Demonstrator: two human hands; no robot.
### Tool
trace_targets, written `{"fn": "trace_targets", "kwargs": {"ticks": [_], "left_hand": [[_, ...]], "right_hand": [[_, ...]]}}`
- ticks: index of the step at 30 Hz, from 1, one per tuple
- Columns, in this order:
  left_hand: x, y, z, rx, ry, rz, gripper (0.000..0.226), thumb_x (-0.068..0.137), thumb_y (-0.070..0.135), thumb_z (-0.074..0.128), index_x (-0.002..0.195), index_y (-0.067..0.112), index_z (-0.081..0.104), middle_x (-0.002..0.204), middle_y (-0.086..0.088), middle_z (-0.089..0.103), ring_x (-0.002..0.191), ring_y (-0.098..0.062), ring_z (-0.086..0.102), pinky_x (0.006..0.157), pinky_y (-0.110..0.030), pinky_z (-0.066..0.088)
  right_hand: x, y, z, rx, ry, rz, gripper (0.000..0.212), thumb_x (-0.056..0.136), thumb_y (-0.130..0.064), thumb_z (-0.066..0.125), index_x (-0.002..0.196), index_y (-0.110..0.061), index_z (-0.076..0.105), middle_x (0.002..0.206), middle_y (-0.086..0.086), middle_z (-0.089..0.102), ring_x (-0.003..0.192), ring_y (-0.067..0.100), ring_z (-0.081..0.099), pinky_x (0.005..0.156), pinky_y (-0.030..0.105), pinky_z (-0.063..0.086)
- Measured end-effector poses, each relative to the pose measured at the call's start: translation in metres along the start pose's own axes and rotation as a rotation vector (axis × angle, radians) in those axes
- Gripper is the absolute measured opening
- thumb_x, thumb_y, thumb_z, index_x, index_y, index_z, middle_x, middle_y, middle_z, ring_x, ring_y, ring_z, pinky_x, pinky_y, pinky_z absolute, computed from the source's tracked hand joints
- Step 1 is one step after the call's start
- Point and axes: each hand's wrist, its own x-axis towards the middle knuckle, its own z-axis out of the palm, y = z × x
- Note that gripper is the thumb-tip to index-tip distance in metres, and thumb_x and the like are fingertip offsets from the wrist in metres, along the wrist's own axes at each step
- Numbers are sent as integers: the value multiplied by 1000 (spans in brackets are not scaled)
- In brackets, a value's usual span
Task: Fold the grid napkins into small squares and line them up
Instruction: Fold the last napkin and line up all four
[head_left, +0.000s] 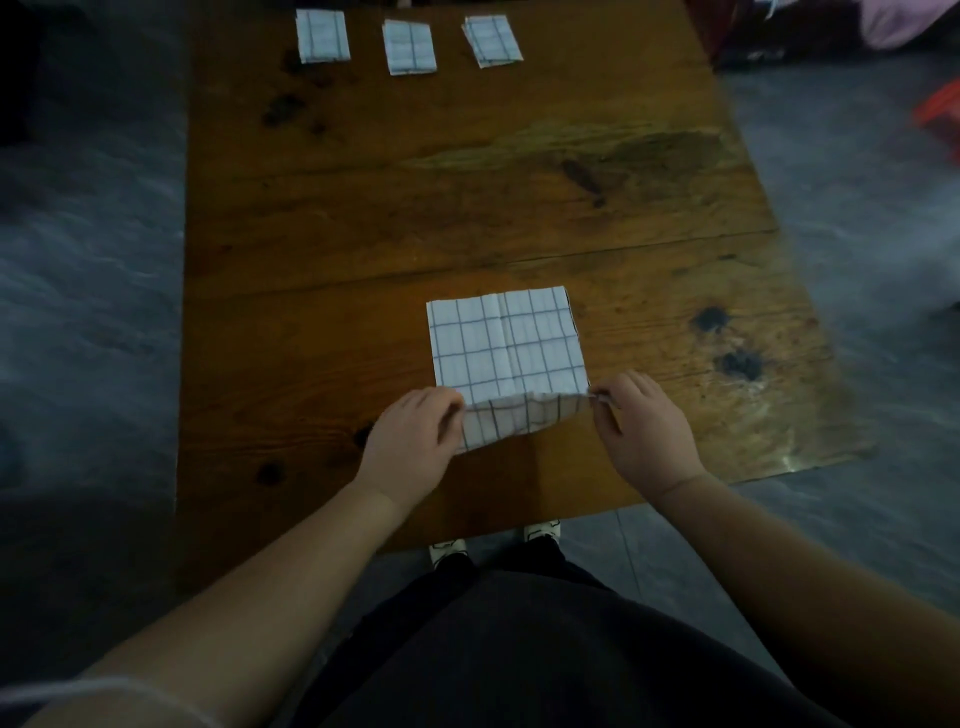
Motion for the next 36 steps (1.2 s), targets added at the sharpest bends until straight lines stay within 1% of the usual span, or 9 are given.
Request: {"fn": "trace_targets", "kwargs": {"ticks": [4, 8, 12, 18, 21, 24, 28, 32, 36], "left_hand": [[44, 14, -23, 3, 56, -67, 12, 102, 26, 53, 112, 24, 60, 101, 9, 60, 92, -8, 57, 80, -27, 50], [91, 16, -35, 91, 135, -145, 14, 102, 26, 54, 115, 27, 59, 108, 9, 61, 94, -8, 59, 78, -25, 50], [114, 9, -30, 112, 118, -289, 53, 100, 26, 59, 149, 21, 40, 152, -4, 43, 136, -22, 45, 109, -40, 44], [74, 12, 8, 187, -6, -215, 57, 99, 18, 56, 152, 21, 35, 159, -1, 33, 149, -20, 27, 121, -39, 25], [48, 19, 33, 218, -125, -140, 59, 100, 17, 52, 155, 23, 31, 163, 0, 27, 152, -19, 17, 124, -39, 17], [31, 27, 58, 284, -249, -75, 62, 103, 22, 45, 159, 22, 20, 168, 1, 16, 155, -18, 5, 123, -38, 3], [25, 35, 85, 413, -339, -56, 67, 105, 38, 36, 161, 17, 7, 170, -3, 5, 156, -20, -4, 127, -42, 2], [25, 36, 98, 467, -361, -114, 70, 105, 46, 34, 161, 15, 6, 170, -5, 4, 156, -22, -4, 127, -45, 5], [26, 38, 98, 469, -335, -170, 70, 105, 46, 32, 162, 16, 3, 170, -5, 1, 156, -22, -5, 126, -46, 5]], "right_hand": [[47, 0, -6, -8, 9, 54, 11, 100, -17, 57, 109, -16, 63, 103, -5, 60, 92, 7, 47, 72, 26, 40], [97, 4, -2, 8, -49, 125, 14, 102, -25, 52, 112, -21, 61, 107, -8, 57, 98, 10, 52, 74, 31, 46], [128, 13, 12, 79, -77, 281, 18, 102, -25, 52, 118, -22, 59, 111, -8, 56, 104, 18, 58, 81, 36, 53], [113, 25, 26, 181, -156, 418, 63, 98, -21, 63, 152, -28, 33, 158, 0, 35, 146, 22, 32, 113, 44, 39], [72, 27, 32, 168, -270, 372, 53, 98, -15, 58, 147, -27, 42, 152, 0, 41, 143, 20, 38, 113, 40, 39], [29, 23, 45, 71, -392, 170, 49, 99, -13, 52, 146, -26, 48, 153, -3, 45, 144, 15, 36, 119, 34, 28], [4, 20, 67, -129, -502, -53, 56, 102, -26, 45, 157, -23, 33, 166, -2, 26, 155, 15, 13, 126, 40, 3], [10, 11, 70, -221, -546, -74, 61, 105, -37, 34, 162, -24, 16, 170, -2, 9, 157, 16, -1, 127, 49, 1], [17, 13, 75, -249, -563, -88, 62, 106, -40, 32, 162, -24, 13, 171, -2, 7, 157, 17, -1, 126, 49, -2]]}}
